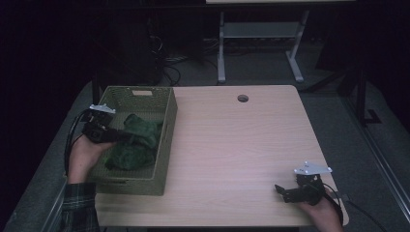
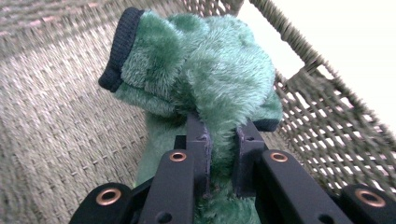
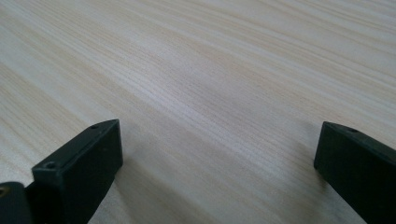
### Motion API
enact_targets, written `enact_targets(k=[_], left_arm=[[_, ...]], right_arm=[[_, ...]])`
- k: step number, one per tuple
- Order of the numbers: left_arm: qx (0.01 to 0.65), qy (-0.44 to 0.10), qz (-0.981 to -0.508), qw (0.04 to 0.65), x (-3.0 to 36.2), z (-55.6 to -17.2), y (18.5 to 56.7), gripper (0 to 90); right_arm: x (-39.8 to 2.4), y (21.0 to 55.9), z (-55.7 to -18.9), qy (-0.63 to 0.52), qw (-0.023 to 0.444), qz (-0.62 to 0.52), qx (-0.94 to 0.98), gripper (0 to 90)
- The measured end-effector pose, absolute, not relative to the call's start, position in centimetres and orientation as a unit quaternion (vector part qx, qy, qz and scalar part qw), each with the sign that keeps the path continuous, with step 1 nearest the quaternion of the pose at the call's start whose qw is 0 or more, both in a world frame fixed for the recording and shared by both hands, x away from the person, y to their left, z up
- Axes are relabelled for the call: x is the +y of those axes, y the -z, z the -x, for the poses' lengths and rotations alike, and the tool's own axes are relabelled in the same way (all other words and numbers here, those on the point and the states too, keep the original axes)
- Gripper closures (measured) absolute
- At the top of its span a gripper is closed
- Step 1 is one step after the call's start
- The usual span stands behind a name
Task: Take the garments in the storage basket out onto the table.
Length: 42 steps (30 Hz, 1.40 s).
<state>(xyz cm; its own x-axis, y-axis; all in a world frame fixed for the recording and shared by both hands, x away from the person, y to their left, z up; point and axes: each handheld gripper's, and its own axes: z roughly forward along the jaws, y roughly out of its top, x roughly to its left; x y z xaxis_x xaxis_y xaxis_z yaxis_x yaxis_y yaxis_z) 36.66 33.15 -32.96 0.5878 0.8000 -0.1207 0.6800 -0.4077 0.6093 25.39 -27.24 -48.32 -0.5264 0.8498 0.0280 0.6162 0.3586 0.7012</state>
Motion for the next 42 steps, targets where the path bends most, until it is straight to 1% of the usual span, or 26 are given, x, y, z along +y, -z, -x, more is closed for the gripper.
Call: enact_targets(k=[14, 28, 35, 42], left_arm=[[0.434, -0.106, -0.822, 0.353, 33.9, -36.0, 28.4, 80.3], [0.419, -0.139, -0.803, 0.401, 34.2, -35.0, 22.6, 80.8], [0.402, -0.145, -0.8, 0.421, 33.3, -34.8, 20.8, 80.9], [0.389, -0.146, -0.797, 0.439, 31.8, -35.0, 20.0, 80.9]], right_arm=[[-27.3, 48.3, -25.4, -0.338, 0.174, -0.456, 0.805, 0.8], [-27.3, 48.3, -25.4, -0.337, 0.175, -0.459, 0.803, 0.9], [-27.3, 48.3, -25.4, -0.337, 0.175, -0.46, 0.803, 0.8], [-27.3, 48.3, -25.4, -0.337, 0.175, -0.46, 0.803, 0.8]])
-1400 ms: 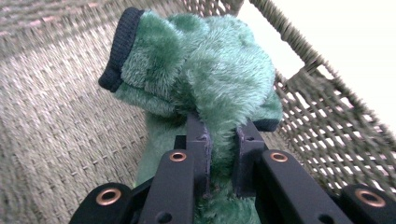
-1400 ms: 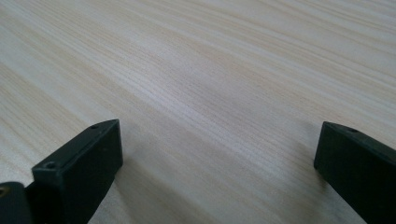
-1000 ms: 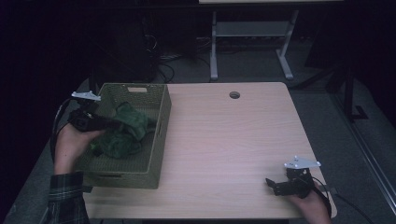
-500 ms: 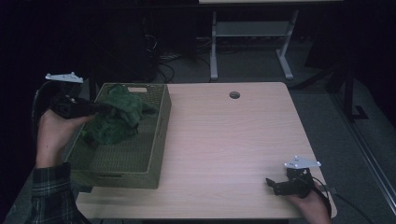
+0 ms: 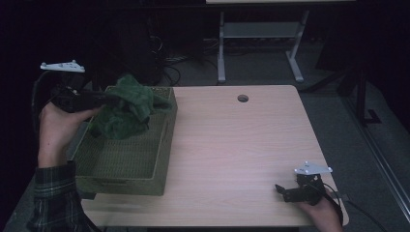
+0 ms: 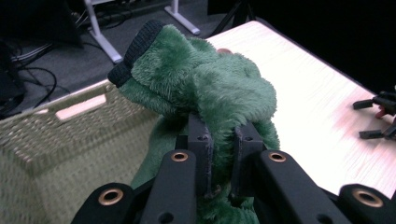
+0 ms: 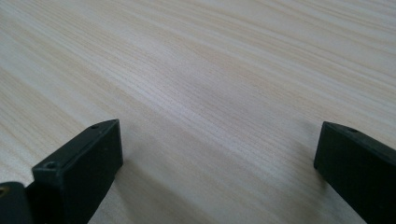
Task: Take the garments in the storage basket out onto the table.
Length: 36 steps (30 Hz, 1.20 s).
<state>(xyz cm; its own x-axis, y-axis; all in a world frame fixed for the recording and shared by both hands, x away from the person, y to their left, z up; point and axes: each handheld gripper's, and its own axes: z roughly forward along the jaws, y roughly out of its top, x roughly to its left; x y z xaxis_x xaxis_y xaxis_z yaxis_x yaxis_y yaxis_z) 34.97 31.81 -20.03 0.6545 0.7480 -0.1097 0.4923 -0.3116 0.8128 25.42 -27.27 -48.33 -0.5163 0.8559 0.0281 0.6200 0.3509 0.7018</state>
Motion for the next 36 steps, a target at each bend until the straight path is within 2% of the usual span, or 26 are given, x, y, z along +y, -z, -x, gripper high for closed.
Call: enact_targets(k=[16, 36], left_arm=[[0.36, -0.134, -0.804, 0.454, 27.1, -36.0, 19.7, 81.1], [0.323, -0.087, -0.821, 0.462, 18.3, -37.6, 22.0, 81.2]], right_arm=[[-27.3, 48.3, -25.4, -0.337, 0.175, -0.459, 0.803, 0.8], [-27.3, 48.3, -25.4, -0.337, 0.175, -0.459, 0.803, 0.8]])
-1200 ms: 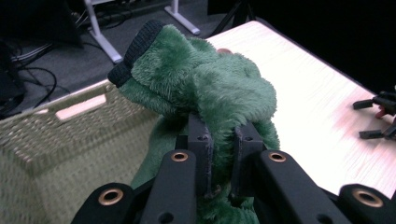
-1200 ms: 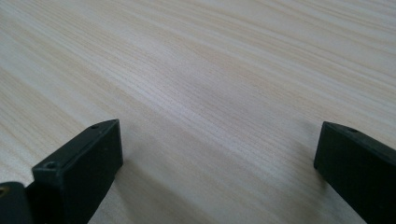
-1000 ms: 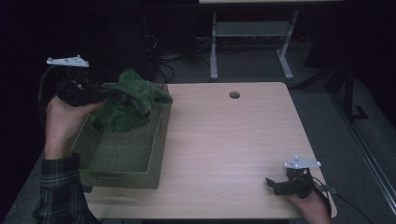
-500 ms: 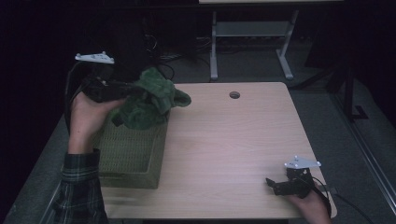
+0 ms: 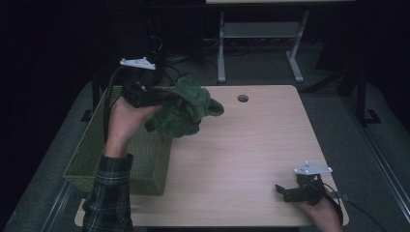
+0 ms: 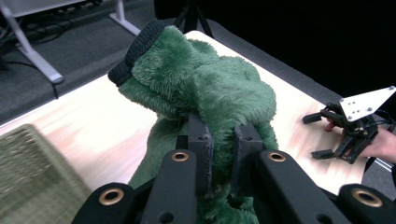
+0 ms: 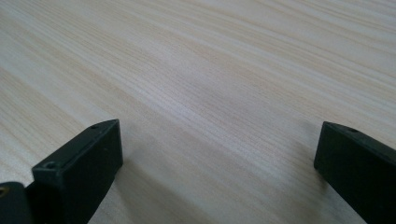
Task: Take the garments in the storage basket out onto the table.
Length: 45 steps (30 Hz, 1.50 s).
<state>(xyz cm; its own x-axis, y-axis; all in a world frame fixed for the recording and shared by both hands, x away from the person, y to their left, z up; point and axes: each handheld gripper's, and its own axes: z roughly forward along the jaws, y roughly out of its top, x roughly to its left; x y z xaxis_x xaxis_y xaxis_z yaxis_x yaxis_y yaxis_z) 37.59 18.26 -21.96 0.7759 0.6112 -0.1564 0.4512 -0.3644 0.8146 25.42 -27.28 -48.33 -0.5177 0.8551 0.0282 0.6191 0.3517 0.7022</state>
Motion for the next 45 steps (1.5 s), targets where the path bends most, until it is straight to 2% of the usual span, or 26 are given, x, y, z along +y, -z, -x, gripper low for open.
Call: enact_targets(k=[23, 41, 45], left_arm=[[0.293, -0.034, -0.832, 0.47, 9.6, -37.2, 27.4, 81.1], [0.289, 0.029, -0.836, 0.466, 3.7, -36.4, 34.4, 81.2], [0.289, 0.036, -0.845, 0.448, 2.2, -36.9, 37.0, 81.2]], right_arm=[[-27.3, 48.3, -25.4, -0.336, 0.174, -0.461, 0.803, 0.8], [-27.2, 48.3, -25.4, -0.336, 0.174, -0.461, 0.802, 0.8], [-27.3, 48.3, -25.4, -0.336, 0.174, -0.46, 0.803, 0.8]])
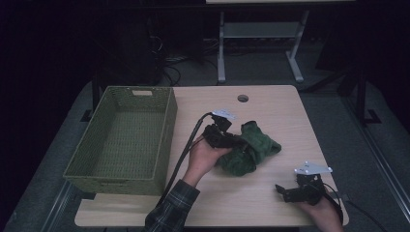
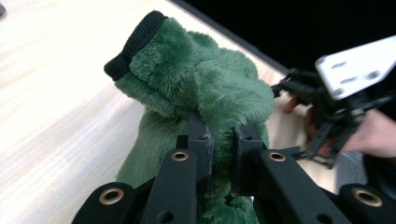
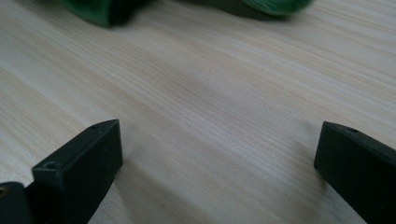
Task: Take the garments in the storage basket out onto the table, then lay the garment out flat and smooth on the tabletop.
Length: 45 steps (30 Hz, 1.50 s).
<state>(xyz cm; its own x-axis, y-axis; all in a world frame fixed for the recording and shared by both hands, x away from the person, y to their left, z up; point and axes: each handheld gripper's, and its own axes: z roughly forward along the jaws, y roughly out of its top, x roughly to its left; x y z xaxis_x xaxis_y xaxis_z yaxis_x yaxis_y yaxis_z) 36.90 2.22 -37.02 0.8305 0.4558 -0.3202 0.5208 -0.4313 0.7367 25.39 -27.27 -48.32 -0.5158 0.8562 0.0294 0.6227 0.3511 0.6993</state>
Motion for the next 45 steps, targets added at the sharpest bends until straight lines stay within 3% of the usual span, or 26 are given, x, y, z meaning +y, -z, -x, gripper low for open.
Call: enact_targets(k=[8, 13, 16, 19, 23, 36, 45], left_arm=[[0.298, 0.029, -0.867, 0.398, 0.7, -39.0, 42.5, 81.1], [0.302, 0.033, -0.864, 0.401, 1.1, -39.9, 44.3, 78.7], [0.302, 0.018, -0.864, 0.403, 1.8, -39.5, 43.3, 62.1], [0.295, 0.005, -0.862, 0.413, 2.6, -38.7, 41.8, 51.2], [0.288, -0.008, -0.86, 0.422, 3.4, -37.4, 40.6, 45.4], [0.244, -0.005, -0.862, 0.444, 3.4, -32.9, 39.0, 48.1], [0.222, -0.001, -0.871, 0.437, 1.7, -31.4, 40.9, 55.4]], right_arm=[[-27.3, 48.3, -25.4, -0.336, 0.174, -0.46, 0.804, 0.8], [-27.3, 48.3, -25.4, -0.336, 0.174, -0.459, 0.804, 0.8], [-27.3, 48.3, -25.4, -0.336, 0.174, -0.459, 0.804, 0.8], [-27.3, 48.3, -25.3, -0.337, 0.172, -0.458, 0.805, 0.8], [-27.3, 48.3, -25.3, -0.337, 0.172, -0.458, 0.805, 0.8], [-27.0, 48.1, -25.4, -0.328, 0.162, -0.454, 0.812, 1.1], [-25.3, 47.0, -26.2, -0.363, 0.14, -0.431, 0.814, 16.3]])
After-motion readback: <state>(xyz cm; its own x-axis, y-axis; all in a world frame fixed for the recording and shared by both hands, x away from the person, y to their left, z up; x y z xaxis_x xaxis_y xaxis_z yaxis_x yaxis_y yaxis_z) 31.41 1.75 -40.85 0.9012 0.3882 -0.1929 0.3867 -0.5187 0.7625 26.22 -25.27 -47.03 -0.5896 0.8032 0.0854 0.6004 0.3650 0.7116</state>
